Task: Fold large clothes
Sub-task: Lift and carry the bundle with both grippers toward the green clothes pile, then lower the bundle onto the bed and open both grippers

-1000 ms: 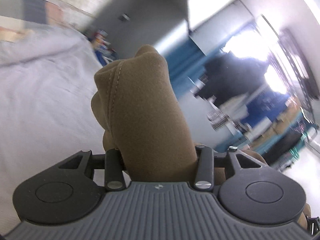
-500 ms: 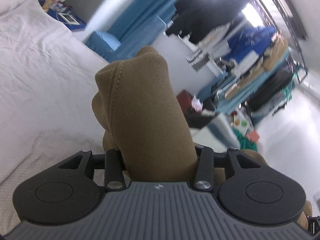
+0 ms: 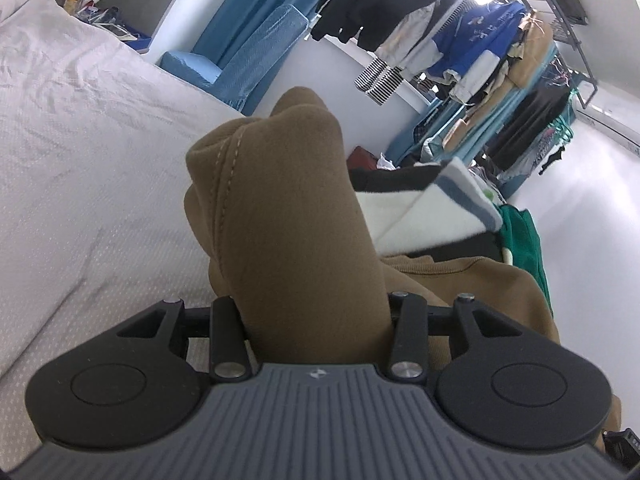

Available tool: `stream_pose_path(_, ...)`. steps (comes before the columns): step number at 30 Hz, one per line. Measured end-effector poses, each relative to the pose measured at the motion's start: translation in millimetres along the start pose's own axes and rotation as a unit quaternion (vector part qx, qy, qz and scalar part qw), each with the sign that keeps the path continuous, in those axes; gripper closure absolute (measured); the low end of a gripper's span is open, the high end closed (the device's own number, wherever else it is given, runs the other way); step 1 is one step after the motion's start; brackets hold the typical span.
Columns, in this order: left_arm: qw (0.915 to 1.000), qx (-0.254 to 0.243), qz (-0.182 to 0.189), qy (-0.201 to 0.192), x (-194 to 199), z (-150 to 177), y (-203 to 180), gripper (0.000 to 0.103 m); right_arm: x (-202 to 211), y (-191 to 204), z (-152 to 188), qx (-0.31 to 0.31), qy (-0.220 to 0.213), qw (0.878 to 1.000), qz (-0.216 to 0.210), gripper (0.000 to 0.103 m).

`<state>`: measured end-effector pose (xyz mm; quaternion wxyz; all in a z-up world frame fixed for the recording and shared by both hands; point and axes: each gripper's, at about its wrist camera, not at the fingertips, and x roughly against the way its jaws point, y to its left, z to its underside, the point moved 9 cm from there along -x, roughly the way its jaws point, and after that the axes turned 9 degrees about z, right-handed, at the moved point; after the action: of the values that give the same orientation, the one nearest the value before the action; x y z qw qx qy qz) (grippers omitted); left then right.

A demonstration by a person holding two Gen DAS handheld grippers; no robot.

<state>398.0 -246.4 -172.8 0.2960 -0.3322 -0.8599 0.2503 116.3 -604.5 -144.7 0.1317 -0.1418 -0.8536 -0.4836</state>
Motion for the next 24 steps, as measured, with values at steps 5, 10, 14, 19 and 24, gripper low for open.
stream_pose_path(5, 0.9999, 0.011, 0.001, 0.013, 16, 22, 15, 0.056, 12, -16, 21, -0.011, 0.007, 1.0, 0.003, 0.052)
stream_pose_path(10, 0.9995, 0.022, 0.003, 0.022, 26, 48, 36, 0.055, 18, -44, 46, -0.033, 0.019, 0.999, 0.021, 0.052)
stream_pose_path(14, 0.9992, 0.034, 0.015, 0.015, 34, 62, 47, 0.054, 20, -69, 60, -0.074, 0.04, 0.996, 0.026, 0.05)
stream_pose_path(19, 0.9981, 0.052, 0.026, 0.019, 43, 67, 53, 0.051, 22, -79, 63, -0.096, 0.048, 0.994, 0.021, 0.046)
stream_pose_path(24, 0.9946, 0.09, 0.043, 0.03, 53, 72, 64, 0.047, 22, -90, 67, -0.128, 0.059, 0.99, 0.013, 0.042)
